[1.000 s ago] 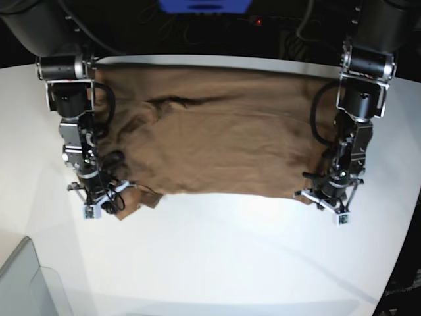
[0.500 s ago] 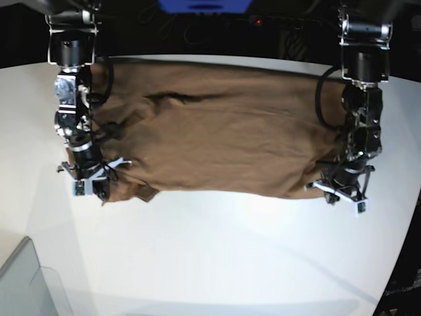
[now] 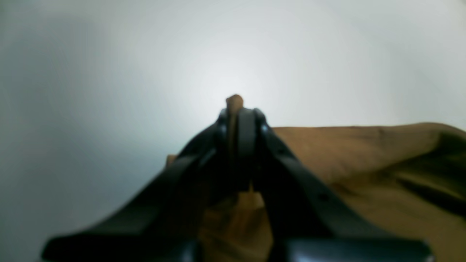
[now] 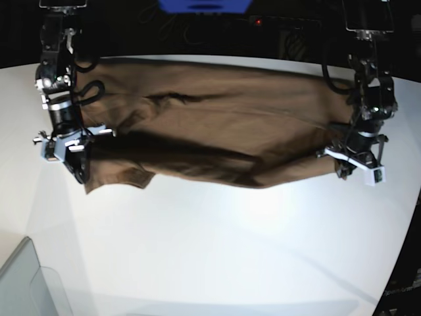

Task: Layout the t-shirt on the table in an organized manner, then fold the t-shirt properly
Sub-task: 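Lift the hem with both grippers and fold it over onto the shoulders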

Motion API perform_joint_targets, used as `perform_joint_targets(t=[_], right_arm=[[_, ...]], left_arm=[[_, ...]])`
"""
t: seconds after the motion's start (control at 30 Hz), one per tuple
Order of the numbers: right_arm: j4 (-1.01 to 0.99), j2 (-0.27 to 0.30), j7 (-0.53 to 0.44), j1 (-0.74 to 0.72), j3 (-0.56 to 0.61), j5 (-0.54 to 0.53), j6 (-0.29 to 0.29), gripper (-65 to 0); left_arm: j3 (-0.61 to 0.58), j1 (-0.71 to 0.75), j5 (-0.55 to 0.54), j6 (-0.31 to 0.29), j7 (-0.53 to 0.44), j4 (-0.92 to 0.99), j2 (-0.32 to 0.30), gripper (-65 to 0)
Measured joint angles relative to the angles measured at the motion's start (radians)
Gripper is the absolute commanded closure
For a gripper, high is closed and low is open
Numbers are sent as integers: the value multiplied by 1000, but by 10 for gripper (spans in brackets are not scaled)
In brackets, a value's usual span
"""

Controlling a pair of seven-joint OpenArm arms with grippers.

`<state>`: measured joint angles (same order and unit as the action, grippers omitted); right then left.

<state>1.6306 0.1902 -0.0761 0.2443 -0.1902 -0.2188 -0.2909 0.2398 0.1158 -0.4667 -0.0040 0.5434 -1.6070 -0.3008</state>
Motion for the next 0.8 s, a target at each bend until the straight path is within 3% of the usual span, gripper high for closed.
perform_joint_targets(t=[0.37, 0.8], right_arm=[[87, -2, -6, 211, -27, -49, -1, 0], [86, -2, -24, 333, -27, -49, 0, 0]], left_arm=[[25, 188, -2, 0, -16, -182, -1, 0], [109, 336, -4, -3, -18, -209, -8, 0]])
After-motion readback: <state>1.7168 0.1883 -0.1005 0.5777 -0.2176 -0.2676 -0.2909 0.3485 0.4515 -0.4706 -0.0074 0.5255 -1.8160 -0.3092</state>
